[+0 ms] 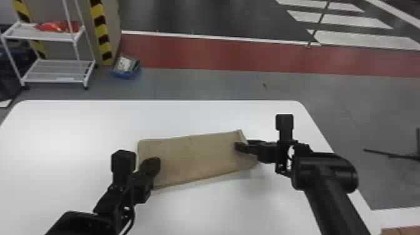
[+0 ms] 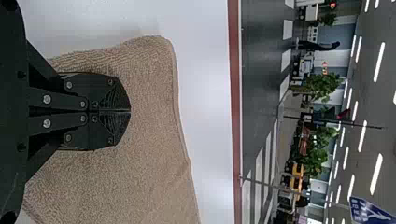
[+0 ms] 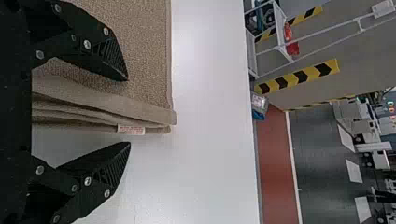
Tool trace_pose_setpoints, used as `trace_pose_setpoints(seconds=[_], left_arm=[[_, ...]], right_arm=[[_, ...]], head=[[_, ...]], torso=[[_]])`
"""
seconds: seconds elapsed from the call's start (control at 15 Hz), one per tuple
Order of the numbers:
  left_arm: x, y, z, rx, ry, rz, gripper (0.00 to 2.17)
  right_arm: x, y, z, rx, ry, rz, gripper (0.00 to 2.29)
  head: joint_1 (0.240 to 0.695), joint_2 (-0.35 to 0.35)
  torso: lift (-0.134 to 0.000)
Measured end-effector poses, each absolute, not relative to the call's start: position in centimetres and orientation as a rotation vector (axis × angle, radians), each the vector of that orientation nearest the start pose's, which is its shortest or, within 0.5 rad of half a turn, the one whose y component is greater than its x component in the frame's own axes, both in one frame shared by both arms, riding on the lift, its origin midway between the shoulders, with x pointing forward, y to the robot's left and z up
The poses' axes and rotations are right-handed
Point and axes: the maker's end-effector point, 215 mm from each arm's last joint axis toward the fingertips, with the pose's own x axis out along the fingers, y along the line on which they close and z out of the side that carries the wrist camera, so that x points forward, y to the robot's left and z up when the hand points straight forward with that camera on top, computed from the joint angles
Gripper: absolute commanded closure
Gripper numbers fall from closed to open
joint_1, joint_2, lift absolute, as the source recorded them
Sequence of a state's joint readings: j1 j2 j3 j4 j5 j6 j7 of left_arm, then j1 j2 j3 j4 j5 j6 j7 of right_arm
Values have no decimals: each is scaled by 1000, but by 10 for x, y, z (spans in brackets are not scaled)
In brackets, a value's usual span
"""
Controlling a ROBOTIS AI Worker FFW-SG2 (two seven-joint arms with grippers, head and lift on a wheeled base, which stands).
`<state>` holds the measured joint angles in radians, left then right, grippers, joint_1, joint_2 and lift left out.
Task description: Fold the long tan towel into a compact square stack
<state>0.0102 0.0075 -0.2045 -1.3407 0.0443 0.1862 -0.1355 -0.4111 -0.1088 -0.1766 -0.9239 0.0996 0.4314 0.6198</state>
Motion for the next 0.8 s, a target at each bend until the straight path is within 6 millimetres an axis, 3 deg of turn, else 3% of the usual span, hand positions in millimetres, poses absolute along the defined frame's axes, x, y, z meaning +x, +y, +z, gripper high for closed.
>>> trace_pose_setpoints(seconds=[0.2,0.4,0.53,0.8], left_arm=[[530,91,-528,-27,435,-326,1848],[530,93,-530,-32,439,-322,1848],[530,92,-531,-33,441,-324,1848],[531,93,-531,-27,442,-322,1848]], right_arm=[[610,-250,-529,168,679,392,701],[606,-243,-530,195,706,415,1308],[601,-231,-524,251,711,451,1325],[582,-205,-470,378,694,518,1322]], head=[[695,-154],[695,-145],[695,-136],[695,-114]], torso=[[-57],[-57],[-57],[-57]])
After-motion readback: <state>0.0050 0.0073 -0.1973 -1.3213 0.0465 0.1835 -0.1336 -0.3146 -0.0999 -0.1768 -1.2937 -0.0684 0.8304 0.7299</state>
